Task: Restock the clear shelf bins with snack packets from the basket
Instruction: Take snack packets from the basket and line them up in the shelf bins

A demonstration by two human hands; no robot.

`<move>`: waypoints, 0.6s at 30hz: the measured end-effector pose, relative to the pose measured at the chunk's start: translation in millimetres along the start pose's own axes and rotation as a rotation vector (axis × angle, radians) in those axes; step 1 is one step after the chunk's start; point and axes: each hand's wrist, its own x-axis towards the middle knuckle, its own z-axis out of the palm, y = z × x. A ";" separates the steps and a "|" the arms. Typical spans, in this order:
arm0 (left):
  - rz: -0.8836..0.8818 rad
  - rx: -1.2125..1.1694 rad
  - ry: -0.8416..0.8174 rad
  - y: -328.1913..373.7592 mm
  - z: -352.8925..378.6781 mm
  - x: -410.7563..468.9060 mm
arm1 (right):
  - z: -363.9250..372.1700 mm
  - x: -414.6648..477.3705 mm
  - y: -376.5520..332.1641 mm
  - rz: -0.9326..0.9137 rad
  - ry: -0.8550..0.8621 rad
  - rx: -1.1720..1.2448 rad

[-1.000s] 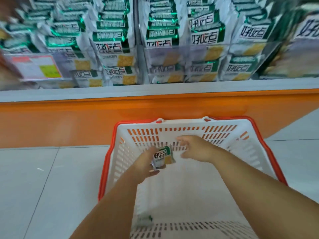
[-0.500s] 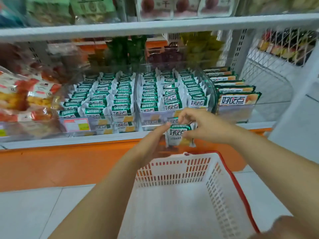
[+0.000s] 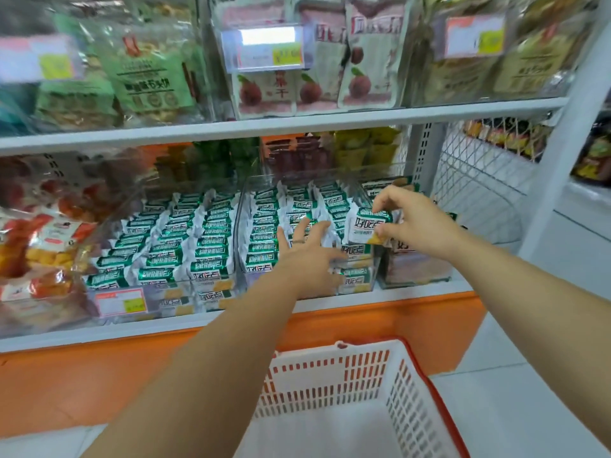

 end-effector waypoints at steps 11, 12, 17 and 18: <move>-0.030 0.021 0.021 -16.4 12.4 14.5 | 25.5 19.2 27.8 -0.078 -0.147 -0.185; -0.040 0.009 0.023 -16.2 12.1 15.8 | 26.4 20.9 28.7 -0.087 -0.139 -0.206; -0.112 -0.057 0.051 -13.8 11.8 20.6 | 31.0 20.3 32.1 -0.187 -0.082 -0.298; -0.128 -0.073 0.062 -13.0 11.8 21.1 | 33.4 19.0 33.6 -0.218 -0.086 -0.333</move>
